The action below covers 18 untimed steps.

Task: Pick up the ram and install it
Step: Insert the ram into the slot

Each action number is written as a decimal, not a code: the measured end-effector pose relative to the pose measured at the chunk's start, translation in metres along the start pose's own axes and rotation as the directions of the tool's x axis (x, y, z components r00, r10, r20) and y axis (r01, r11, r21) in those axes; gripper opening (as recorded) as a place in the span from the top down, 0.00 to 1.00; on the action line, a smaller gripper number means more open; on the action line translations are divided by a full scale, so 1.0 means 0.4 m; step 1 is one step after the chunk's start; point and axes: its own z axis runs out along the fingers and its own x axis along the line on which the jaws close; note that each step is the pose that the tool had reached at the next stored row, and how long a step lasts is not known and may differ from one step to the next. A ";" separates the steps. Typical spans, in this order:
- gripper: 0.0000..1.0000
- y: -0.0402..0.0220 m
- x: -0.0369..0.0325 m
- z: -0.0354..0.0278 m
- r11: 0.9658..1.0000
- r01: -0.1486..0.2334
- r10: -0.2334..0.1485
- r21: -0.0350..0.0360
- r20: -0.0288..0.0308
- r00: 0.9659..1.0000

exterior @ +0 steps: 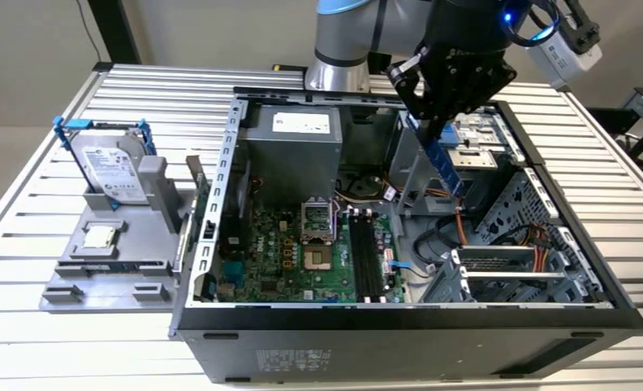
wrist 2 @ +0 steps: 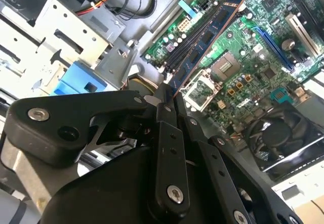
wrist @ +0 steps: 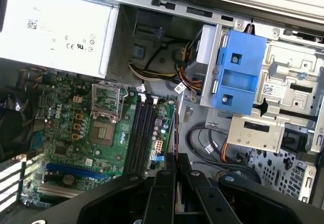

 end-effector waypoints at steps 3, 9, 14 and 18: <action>1.00 0.000 0.000 0.004 1.000 0.000 0.000 0.000 0.000 1.000; 1.00 -0.001 0.001 0.021 1.000 -0.004 0.004 0.000 0.000 1.000; 1.00 0.000 0.001 0.037 1.000 -0.017 0.017 0.001 0.001 1.000; 1.00 0.000 0.002 0.049 1.000 -0.024 0.024 0.001 0.001 1.000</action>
